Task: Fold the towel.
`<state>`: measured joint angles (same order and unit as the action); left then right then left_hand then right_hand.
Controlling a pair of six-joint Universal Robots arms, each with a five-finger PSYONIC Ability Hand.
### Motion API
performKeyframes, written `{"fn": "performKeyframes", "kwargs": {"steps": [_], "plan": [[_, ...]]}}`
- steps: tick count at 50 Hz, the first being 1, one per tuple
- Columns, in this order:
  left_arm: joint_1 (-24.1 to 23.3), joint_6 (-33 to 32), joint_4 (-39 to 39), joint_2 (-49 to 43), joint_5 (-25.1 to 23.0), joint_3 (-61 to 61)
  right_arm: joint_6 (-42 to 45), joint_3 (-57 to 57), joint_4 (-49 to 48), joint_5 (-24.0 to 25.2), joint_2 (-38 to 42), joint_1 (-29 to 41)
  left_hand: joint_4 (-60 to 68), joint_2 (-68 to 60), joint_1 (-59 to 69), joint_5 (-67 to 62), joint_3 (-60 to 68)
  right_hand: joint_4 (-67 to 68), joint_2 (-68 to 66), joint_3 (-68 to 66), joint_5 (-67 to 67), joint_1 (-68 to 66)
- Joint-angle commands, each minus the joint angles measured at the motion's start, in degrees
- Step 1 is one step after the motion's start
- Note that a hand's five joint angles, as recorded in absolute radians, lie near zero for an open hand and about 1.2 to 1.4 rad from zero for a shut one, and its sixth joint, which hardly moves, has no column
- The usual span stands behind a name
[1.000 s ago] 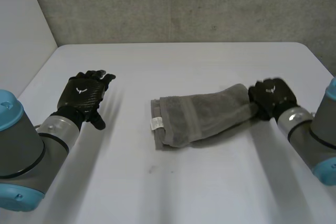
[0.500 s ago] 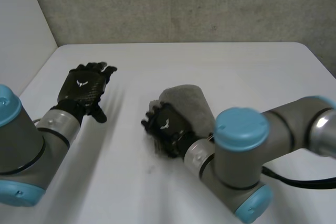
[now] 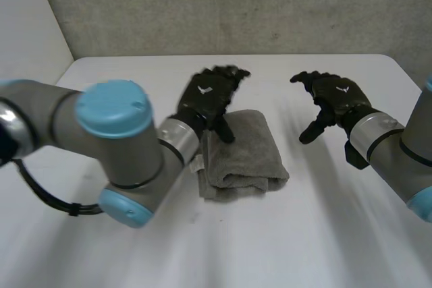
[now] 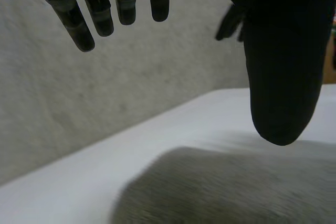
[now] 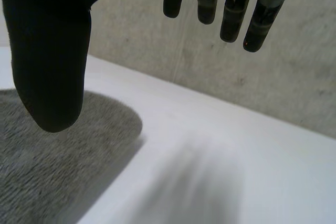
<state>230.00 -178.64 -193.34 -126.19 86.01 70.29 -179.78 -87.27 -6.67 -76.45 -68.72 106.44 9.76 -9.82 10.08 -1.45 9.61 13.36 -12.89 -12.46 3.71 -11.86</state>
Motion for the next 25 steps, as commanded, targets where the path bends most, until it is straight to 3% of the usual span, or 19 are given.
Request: {"fn": "performKeyframes", "kwargs": {"steps": [1, 8, 14, 21, 25], "plan": [[-1.0, 0.2, 2.6, -8.3, 0.6, -4.3, 1.0, 3.5, 5.2, 0.9, 4.9, 1.3, 1.8, -1.7, 1.5, -0.1, 1.9, -3.4, 2.9, 2.5, -3.7, 1.9], [0.9, -0.2, 5.1, -10.0, 5.1, -1.5, 4.4, 5.7, 6.7, 1.2, 7.4, 2.5, 1.5, -1.4, 1.1, 0.2, 1.6, -3.4, 2.9, 2.5, -3.7, 1.9], [3.1, -0.5, 5.5, -7.9, 8.9, 3.5, 6.0, 9.0, 6.5, 1.7, 11.5, 7.5, 1.1, -1.1, 0.8, 0.6, 1.3, -3.4, 2.9, 2.5, -3.7, 1.9], [3.2, -0.5, 5.3, -5.8, 10.0, 7.2, 8.7, 14.4, 8.3, 1.1, 19.9, 10.7, 1.0, -0.9, 0.6, 0.7, 1.1, -3.4, 2.9, 2.5, -3.7, 1.9], [2.9, -0.5, 5.2, -3.3, 10.0, 9.5, 10.1, 15.9, 9.6, 0.6, 20.2, 11.0, 0.6, -0.6, 0.3, 1.1, 0.8, -3.4, 2.9, 2.5, -3.7, 1.9]]}}
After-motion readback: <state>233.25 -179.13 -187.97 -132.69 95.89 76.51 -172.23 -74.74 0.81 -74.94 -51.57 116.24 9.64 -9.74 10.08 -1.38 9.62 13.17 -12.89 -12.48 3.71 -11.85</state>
